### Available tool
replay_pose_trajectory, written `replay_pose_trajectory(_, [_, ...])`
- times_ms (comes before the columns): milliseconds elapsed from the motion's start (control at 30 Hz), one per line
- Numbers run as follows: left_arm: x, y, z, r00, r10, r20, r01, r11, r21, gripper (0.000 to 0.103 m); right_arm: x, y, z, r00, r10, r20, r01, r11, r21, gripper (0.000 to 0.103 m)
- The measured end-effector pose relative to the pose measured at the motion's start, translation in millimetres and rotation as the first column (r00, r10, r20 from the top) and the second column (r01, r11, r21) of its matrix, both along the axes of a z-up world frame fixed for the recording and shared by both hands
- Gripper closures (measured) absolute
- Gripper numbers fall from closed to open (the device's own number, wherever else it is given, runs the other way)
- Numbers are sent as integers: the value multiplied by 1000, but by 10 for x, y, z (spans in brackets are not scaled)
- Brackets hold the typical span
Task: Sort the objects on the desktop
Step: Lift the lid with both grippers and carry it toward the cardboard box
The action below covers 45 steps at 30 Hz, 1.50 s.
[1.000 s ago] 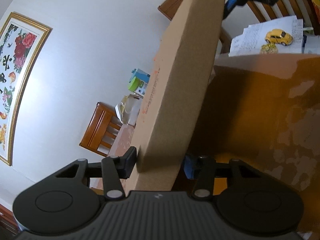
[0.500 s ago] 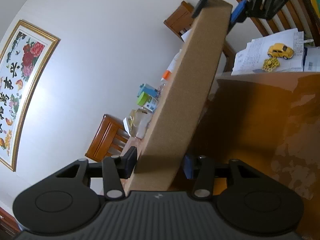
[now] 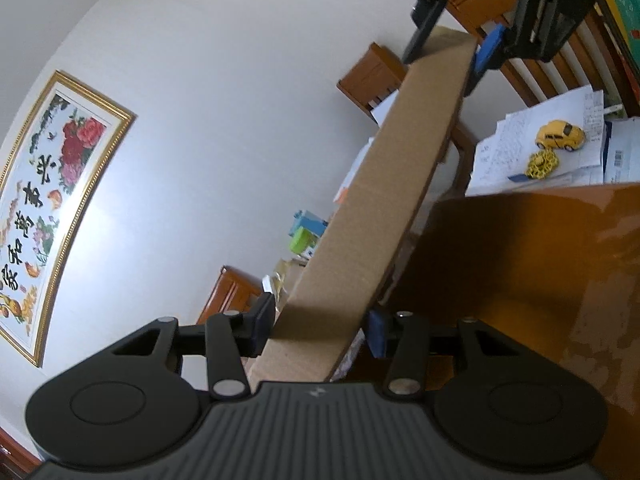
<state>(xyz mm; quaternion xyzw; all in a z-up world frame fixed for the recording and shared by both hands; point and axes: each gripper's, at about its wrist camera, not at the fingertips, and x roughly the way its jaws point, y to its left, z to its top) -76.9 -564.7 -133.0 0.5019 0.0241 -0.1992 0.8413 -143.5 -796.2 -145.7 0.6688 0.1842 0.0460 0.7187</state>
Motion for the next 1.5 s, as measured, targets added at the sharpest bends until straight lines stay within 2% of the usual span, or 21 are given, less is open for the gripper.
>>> replay_pose_trajectory(200, [-65,45,56,1000,-2,20,3,1000,-22,55,-109,75,29,1000,-1,-11,1,1000,1,61])
replay_pose_trajectory(433, [-82,86,-41,1000,3,16,-3,1000,5,55,-147,166,-150,1000,-13,-27,15,997,69,59])
replay_pose_trajectory(500, [-83,87,-52,1000,0,19,-1,1000,9,55,-124,191,-183,1000,-15,-24,17,996,85,47])
replay_pose_trajectory(533, [-86,91,-54,1000,-1,19,1,1000,11,55,-102,204,-186,1000,-18,-21,19,996,88,45])
replay_pose_trajectory(667, [-92,104,-58,1000,-4,15,3,1000,14,55,28,244,-183,999,-33,-22,35,995,92,19])
replay_pose_trajectory(700, [-95,109,-55,1000,-4,14,4,1000,14,55,61,253,-178,999,-34,-24,36,995,91,17])
replay_pose_trajectory(933, [-131,160,-76,1000,-12,9,12,1000,21,55,258,328,-135,994,-55,-96,59,997,40,17])
replay_pose_trajectory(1033, [-156,208,-85,1000,-17,5,17,1000,26,55,321,303,-129,994,-54,-100,58,998,38,17])
replay_pose_trajectory(1167, [-183,258,-98,1000,-23,-1,23,999,33,55,376,277,-94,991,-27,-132,26,1000,-7,19])
replay_pose_trajectory(1300, [-166,297,-87,1000,-14,-12,14,999,30,54,403,291,-84,985,12,-172,-21,998,-52,49])
replay_pose_trajectory(1367, [-146,311,-86,1000,-7,-30,8,1000,27,52,417,298,-79,981,30,-193,-45,996,-74,60])
replay_pose_trajectory(1500, [-101,324,-92,998,5,-69,-3,1000,26,51,430,318,-63,973,60,-223,-87,990,-111,60])
